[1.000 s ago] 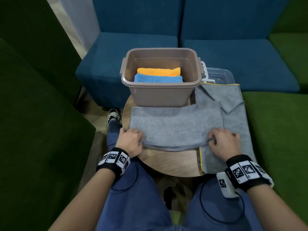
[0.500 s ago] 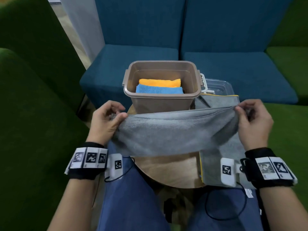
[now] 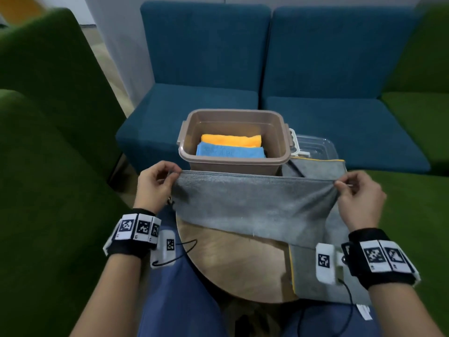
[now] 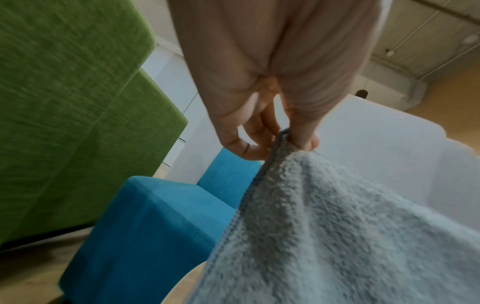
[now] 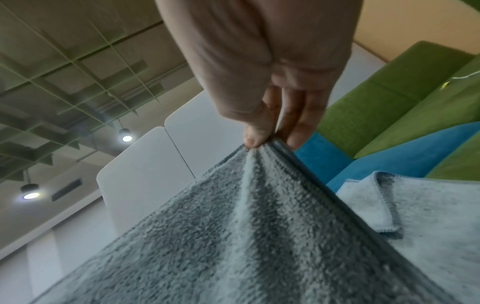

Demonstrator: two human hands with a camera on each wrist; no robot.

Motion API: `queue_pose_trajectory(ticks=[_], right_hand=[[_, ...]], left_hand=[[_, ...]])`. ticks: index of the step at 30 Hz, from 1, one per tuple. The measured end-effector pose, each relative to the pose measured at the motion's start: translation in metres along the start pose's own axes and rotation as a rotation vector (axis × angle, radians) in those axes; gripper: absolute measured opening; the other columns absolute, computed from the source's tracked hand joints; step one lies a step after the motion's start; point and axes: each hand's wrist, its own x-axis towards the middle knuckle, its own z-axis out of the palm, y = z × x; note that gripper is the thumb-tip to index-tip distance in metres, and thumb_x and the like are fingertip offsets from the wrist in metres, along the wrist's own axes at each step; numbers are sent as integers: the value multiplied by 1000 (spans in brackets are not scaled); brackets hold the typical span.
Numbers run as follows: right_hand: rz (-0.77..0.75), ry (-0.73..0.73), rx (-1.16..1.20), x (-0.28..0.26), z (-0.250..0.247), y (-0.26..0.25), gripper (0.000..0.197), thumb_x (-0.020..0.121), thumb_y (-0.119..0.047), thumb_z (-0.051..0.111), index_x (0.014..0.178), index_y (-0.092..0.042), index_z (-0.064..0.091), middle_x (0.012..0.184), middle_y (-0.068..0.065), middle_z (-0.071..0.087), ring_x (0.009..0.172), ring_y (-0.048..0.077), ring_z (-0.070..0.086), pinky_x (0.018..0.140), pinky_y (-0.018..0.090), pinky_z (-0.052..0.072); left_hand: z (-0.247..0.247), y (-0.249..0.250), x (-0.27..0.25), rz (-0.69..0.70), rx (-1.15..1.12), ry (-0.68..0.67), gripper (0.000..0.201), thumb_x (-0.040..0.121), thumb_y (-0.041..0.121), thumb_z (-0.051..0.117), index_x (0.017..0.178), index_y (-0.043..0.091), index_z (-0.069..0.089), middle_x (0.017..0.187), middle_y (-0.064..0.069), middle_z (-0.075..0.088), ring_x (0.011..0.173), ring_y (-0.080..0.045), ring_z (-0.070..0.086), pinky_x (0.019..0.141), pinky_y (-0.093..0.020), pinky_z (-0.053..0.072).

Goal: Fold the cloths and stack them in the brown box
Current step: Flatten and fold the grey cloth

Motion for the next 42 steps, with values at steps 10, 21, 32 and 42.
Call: queue_pose_trajectory(ticks=[10, 21, 32, 42], right_hand=[[-11, 283, 268, -4, -12, -21, 36, 82, 1, 55, 77, -34, 47, 77, -2, 59, 71, -1, 55, 78, 29, 48], [-104, 114, 173, -1, -20, -21, 20, 86, 4, 55, 89, -15, 60, 84, 2, 64, 72, -11, 54, 75, 7, 39], [-6, 165, 50, -17, -5, -21, 17, 86, 3, 57, 89, -13, 63, 79, 1, 61, 77, 31, 62, 76, 33, 44], [21, 126, 234, -15, -5, -32, 19, 91, 2, 53, 89, -16, 56, 79, -7, 58, 70, 15, 70, 69, 35, 58]], left_hand=[[0, 32, -16, -34, -258, 277, 17, 82, -6, 69, 94, 7, 68, 87, 2, 68, 80, 0, 66, 79, -16, 54], [-8, 36, -22, 2, -151, 260, 13, 84, -1, 69, 86, 12, 69, 82, 5, 67, 73, 5, 61, 72, -9, 48], [-6, 14, -21, -81, -33, 275, 23, 89, -4, 60, 86, 17, 69, 83, 7, 66, 80, -8, 63, 77, -15, 52], [11, 7, -21, -144, -115, 332, 36, 95, 3, 49, 104, 31, 68, 103, -2, 69, 95, -21, 67, 91, -48, 54]])
